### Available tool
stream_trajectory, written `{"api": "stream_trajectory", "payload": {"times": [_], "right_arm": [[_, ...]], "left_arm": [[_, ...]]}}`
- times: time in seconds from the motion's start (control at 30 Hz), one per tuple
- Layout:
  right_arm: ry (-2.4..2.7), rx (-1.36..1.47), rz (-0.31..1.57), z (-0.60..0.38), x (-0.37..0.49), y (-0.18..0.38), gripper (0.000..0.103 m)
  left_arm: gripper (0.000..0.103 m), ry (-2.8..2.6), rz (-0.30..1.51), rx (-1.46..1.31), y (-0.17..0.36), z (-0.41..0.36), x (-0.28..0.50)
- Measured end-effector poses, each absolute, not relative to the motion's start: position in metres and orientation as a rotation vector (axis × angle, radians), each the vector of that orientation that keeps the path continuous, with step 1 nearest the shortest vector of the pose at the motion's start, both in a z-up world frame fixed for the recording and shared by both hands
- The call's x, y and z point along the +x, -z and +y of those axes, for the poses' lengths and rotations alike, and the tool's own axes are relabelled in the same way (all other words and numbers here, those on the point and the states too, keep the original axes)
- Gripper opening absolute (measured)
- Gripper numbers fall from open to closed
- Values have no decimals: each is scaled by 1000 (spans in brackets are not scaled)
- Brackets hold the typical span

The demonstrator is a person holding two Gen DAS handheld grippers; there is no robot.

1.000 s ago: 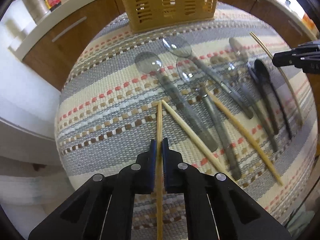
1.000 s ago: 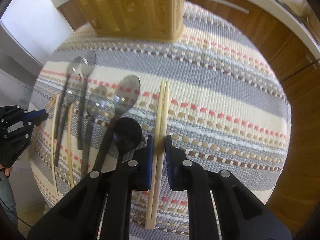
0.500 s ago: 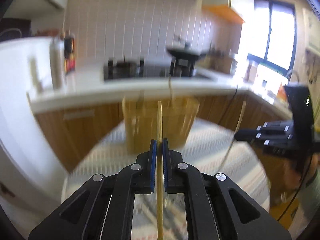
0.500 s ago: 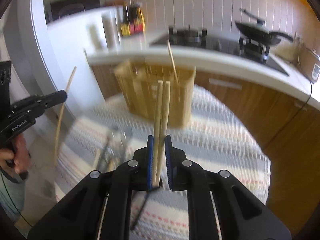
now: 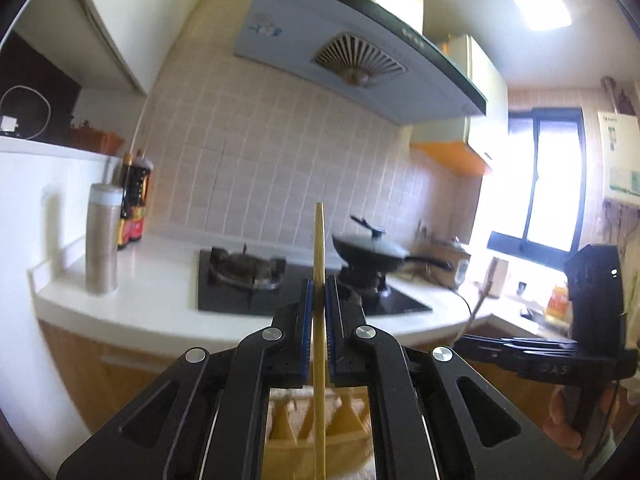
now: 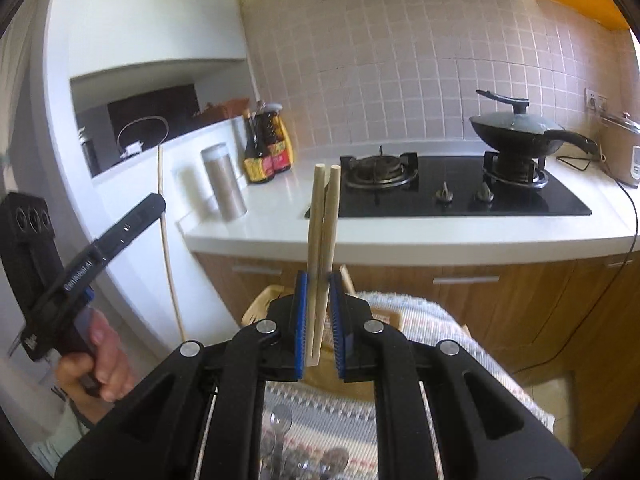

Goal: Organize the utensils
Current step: 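Lift the chopsticks into the yellow basket while both grippers open to drop them, then return to the table and grasp the black ladle with the right gripper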

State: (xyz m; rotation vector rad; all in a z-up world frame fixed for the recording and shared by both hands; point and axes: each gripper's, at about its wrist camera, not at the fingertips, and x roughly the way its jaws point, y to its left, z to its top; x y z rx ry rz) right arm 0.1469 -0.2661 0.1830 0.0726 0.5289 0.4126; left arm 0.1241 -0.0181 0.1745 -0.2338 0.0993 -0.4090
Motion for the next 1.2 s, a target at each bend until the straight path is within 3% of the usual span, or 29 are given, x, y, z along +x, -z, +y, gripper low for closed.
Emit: {"api": "stream_trajectory", "payload": {"times": [0.43, 0.83, 0.9, 1.0, 1.1, 1.2], "right_arm": [[-265, -56, 576, -265, 197, -148, 9], [-307, -80, 706, -249, 212, -111, 10], [-328, -63, 742, -249, 213, -107, 11], [-332, -54, 770, -251, 209, -104, 14], [-357, -28, 803, -254, 204, -101, 26], [-363, -12, 813, -256, 194, -99, 48]], "left_arm": [[4, 316, 73, -237, -118, -30, 195], [5, 371, 157, -247, -96, -19, 204], [9, 383, 170, -248, -93, -18, 201], [32, 390, 183, -251, -92, -14, 193], [43, 409, 207, -268, -95, -6, 180], [50, 429, 250, -286, -97, 0, 168]]}}
